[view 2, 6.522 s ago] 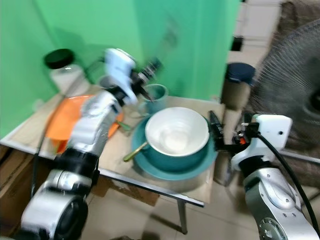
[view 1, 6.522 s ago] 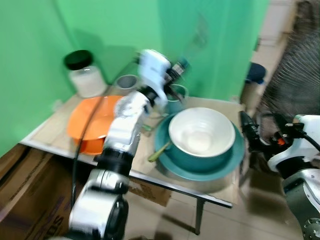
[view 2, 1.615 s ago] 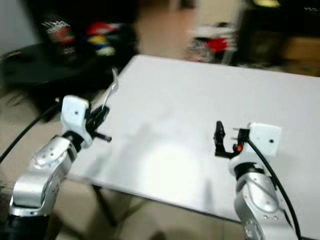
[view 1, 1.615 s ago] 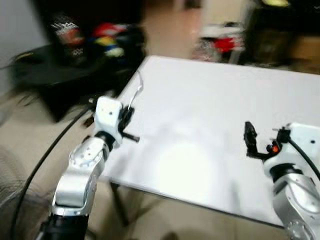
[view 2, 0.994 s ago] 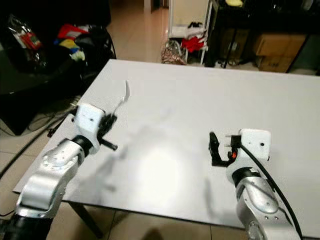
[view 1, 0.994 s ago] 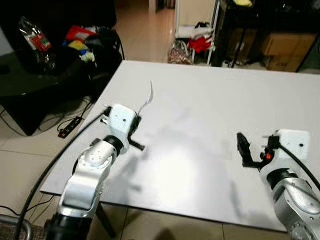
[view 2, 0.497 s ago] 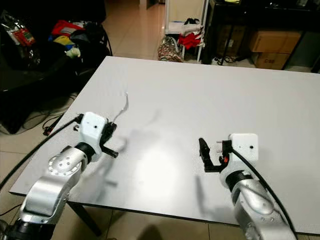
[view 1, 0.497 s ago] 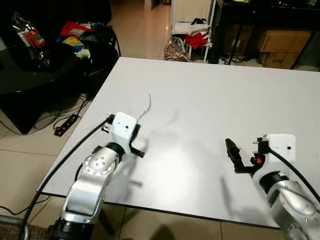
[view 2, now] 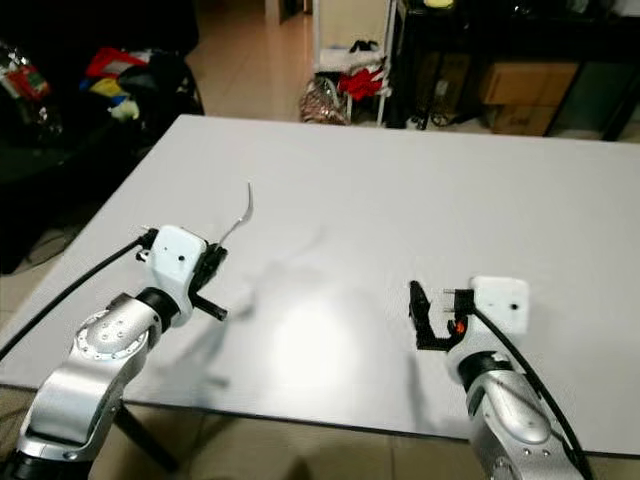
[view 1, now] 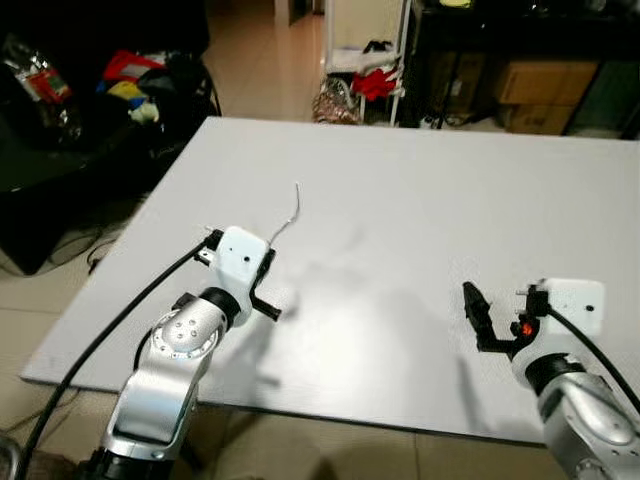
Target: Setting the table
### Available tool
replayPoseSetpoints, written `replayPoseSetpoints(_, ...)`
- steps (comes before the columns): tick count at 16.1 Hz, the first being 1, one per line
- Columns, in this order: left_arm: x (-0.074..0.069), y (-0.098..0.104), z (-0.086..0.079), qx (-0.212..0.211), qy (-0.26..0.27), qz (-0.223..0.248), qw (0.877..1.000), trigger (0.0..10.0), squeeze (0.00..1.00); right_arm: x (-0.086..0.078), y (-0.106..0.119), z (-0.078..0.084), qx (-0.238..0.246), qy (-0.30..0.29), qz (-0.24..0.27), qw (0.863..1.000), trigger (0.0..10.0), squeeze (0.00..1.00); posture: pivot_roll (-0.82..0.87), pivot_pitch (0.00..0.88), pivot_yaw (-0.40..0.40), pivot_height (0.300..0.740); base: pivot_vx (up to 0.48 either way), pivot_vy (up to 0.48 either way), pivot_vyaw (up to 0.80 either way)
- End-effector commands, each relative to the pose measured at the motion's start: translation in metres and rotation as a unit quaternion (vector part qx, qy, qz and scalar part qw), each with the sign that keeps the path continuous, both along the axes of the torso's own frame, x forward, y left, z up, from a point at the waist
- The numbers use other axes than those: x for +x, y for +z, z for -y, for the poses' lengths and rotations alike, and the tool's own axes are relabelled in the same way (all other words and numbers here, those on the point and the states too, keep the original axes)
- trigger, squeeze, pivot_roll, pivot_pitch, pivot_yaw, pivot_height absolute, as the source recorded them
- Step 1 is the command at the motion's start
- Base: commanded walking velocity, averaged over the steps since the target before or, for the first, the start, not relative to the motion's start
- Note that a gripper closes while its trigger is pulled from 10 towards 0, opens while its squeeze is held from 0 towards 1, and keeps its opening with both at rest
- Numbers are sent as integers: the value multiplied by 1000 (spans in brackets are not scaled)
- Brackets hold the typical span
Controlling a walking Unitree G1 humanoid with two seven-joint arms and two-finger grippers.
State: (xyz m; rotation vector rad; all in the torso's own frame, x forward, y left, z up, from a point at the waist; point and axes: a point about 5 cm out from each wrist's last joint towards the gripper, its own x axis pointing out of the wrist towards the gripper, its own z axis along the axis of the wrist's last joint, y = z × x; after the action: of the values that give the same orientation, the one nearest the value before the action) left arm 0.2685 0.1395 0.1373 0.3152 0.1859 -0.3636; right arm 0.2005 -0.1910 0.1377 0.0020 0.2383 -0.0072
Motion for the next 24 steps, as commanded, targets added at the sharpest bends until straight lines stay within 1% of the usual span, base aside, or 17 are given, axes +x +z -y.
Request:
replayPoseSetpoints(1, 1, -1, -8, 21, 17, -4, 1000, 10000, 0, 4, 2, -6, 5, 24, 10, 1000, 10000, 0, 9, 0, 15, 740, 0, 0, 0)
replayPoseSetpoints(3, 6, -6, -17, 47, 36, -27, 998, 10000, 0, 6, 4, -11, 0, 70, 16, 997, 10000, 0, 13, 0, 15, 740, 0, 0, 0)
replayPoseSetpoints(4, 8, -8, -19, 50, 41, -35, 997, 10000, 0, 7, 5, -13, 0, 82, 16, 996, 10000, 0, 18, 0, 13, 740, 0, 0, 0)
replayPoseSetpoints(5, 15, -10, -21, 60, 47, -47, 996, 10000, 0, 10, 6, -16, 3, 110, 17, 994, 10000, 0, 23, 0, 12, 740, 0, 0, 0)
replayPoseSetpoints(7, 24, -15, -21, 77, 48, -61, 994, 10000, 0, 11, 6, -21, -2, 153, 13, 988, 10000, 0, 27, 0, 11, 740, 0, 0, 0)
replayPoseSetpoints(10, 36, -18, -17, 80, 39, -75, 993, 10000, 0, 12, 5, -25, 1, 191, 8, 982, 10000, 0, 30, 0, 14, 740, 0, 0, 0)
replayPoseSetpoints(12, 49, -28, -15, 97, 46, -99, 989, 10000, 0, 9, 5, -31, 6, 236, 3, 972, 10000, 0, 23, 0, 23, 740, 0, 0, 0)
replayPoseSetpoints(13, 55, -32, -17, 109, 64, -109, 986, 10000, 0, 7, 6, -34, 13, 261, 2, 965, 10000, 0, 20, 0, 27, 740, 0, 0, 0)
replayPoseSetpoints(14, 57, -36, -19, 116, 78, -124, 982, 10000, 0, 4, 6, -35, 21, 278, 2, 960, 10000, 0, 18, 0, 32, 740, 0, 0, 0)
replayPoseSetpoints(17, 64, -40, -13, 115, 96, -129, 980, 10000, 0, -2, 6, -39, 35, 322, -7, 946, 10000, 0, 12, 0, 37, 740, 0, 0, 0)
replayPoseSetpoints(18, 65, -41, -12, 116, 98, -128, 980, 10000, 0, -3, 7, -40, 37, 328, -7, 944, 10000, 0, 12, 0, 37, 740, 0, 0, 0)
replayPoseSetpoints(19, 66, -41, -11, 116, 107, -128, 979, 10000, 0, -6, 7, -42, 42, 347, -12, 937, 10000, 0, 9, 0, 35, 740, 0, 0, 0)
replayPoseSetpoints(21, 67, -43, -12, 120, 117, -132, 977, 10000, 0, -10, 6, -44, 43, 365, -21, 930, 10000, 0, 9, 0, 34, 740, 0, 0, 0)
replayPoseSetpoints(24, 66, -48, -16, 118, 133, -148, 973, 10000, 0, -13, 5, -45, 44, 377, -28, 925, 10000, 0, 6, 0, 41, 740, 0, 0, 0)
